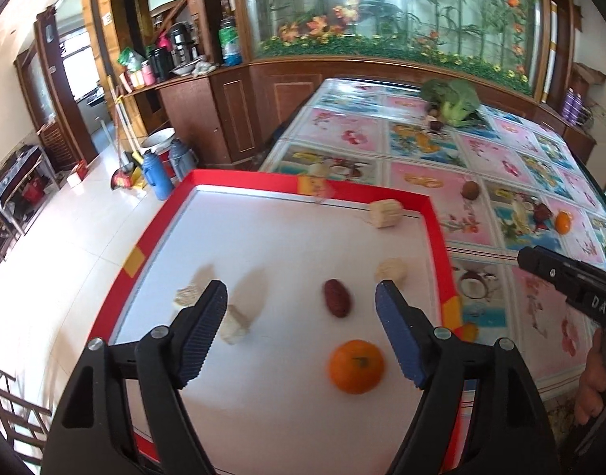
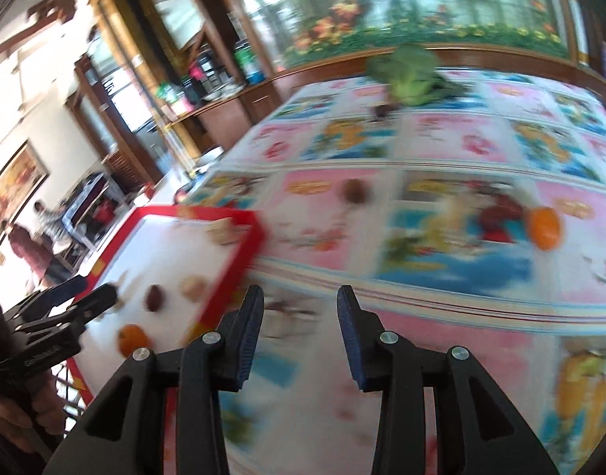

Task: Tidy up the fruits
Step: 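Move both tools back over the fruits on the tablecloth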

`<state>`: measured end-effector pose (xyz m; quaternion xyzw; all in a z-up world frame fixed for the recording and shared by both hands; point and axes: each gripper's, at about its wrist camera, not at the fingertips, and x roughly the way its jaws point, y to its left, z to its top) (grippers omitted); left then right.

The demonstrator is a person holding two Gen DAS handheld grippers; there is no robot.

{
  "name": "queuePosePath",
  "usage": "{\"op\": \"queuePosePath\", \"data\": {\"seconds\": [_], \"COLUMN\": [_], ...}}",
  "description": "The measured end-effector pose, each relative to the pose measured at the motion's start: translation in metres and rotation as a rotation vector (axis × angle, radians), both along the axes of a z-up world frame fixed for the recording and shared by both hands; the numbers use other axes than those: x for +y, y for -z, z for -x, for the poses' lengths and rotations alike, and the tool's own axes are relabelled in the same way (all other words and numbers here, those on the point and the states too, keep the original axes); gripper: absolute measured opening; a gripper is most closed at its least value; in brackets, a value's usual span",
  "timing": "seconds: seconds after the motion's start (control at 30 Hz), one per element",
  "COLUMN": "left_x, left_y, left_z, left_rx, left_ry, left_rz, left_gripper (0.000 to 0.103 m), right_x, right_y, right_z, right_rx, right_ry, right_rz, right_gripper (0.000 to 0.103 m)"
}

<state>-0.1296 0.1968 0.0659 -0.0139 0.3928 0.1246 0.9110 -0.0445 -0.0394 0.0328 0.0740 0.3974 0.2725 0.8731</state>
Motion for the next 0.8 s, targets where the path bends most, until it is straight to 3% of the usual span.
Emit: {"op": "queuePosePath", "data": {"seconds": [0.2,0.3,0.57,0.8], "left_x": [-0.046,-0.072,-0.129,-0.174], "left_y": [-0.003,-0.003,-0.008,-0.002], "left_z": [-0.012,-0.022,-0.065,-0.103], "left_rx": [0.010,0.020,0.032,0.017], "left_ry": [0.114,0.178,0.332,0.448], "left_rz": [-0.012,-0.025,-0.021,-0.056], "left_gripper": [0.078,0.078,0.078,0.078], "right_x": [-0.073,-0.095,-0.122,-0.117], "right_y": [0.001,0.000,0.006,0.015], "right_z": [-0.009,-0.012,-0.042,-0.065], "right_rx": [0.000,-0.016,-0.021,0.008], "right_ry": [0.165,0.220,0.281,0.253], "right_rz": [-0.019,0.023,0.083,0.113], "right_gripper": [0.038,0.038,0.038,0.038]}}
